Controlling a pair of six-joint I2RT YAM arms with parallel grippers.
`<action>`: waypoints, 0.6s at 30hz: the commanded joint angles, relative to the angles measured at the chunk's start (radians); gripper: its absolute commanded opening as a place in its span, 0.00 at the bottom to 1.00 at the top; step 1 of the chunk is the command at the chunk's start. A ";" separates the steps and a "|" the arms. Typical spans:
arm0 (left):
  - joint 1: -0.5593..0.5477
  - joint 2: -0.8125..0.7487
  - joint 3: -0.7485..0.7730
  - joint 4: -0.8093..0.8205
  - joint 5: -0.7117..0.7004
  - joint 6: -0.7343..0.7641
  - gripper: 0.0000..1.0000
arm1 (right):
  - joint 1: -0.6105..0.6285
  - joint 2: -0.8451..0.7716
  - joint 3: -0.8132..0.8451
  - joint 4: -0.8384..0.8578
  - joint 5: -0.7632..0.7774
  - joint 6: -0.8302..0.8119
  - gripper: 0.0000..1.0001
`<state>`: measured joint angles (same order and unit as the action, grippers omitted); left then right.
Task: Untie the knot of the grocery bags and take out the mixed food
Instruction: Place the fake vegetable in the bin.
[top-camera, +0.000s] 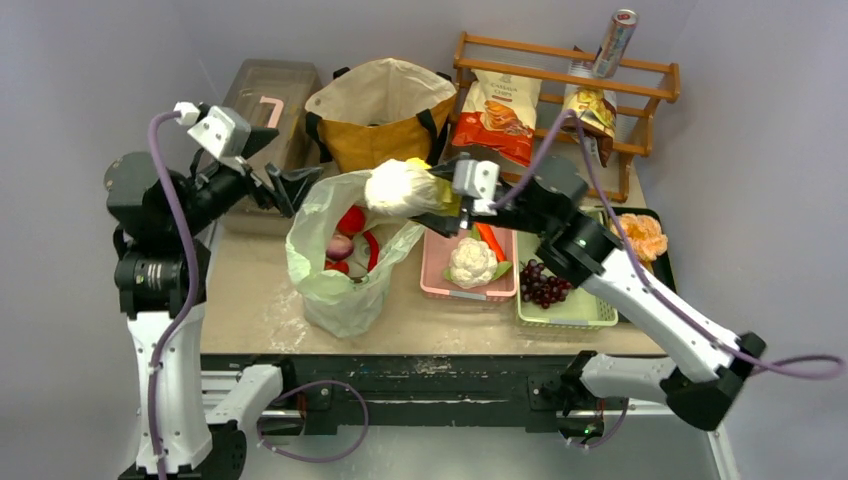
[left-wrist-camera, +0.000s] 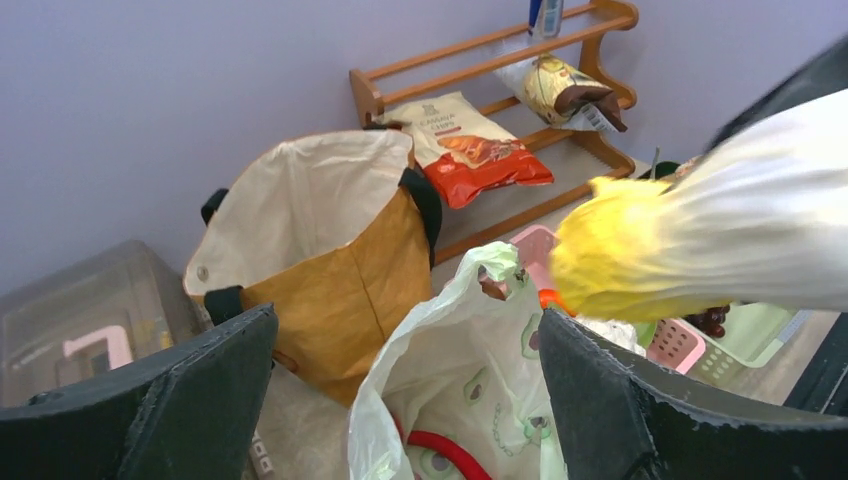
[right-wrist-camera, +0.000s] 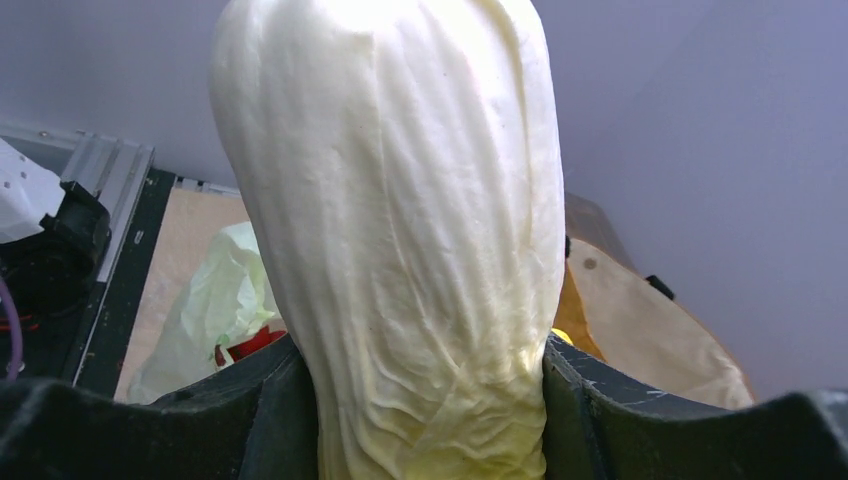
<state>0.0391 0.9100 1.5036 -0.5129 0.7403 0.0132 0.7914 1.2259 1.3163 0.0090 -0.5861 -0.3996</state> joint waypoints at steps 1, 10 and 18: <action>0.008 0.087 -0.031 -0.024 -0.023 -0.068 0.98 | -0.005 -0.098 0.008 -0.148 0.227 -0.010 0.39; -0.019 0.161 -0.139 -0.116 -0.152 0.077 0.96 | -0.181 -0.134 0.023 -0.562 0.488 0.399 0.33; -0.021 0.136 -0.156 -0.110 -0.134 0.075 0.95 | -0.273 0.005 -0.066 -0.544 0.360 0.658 0.35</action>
<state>0.0238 1.0821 1.3426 -0.6346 0.6132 0.0574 0.5297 1.1656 1.2736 -0.5449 -0.1699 0.0814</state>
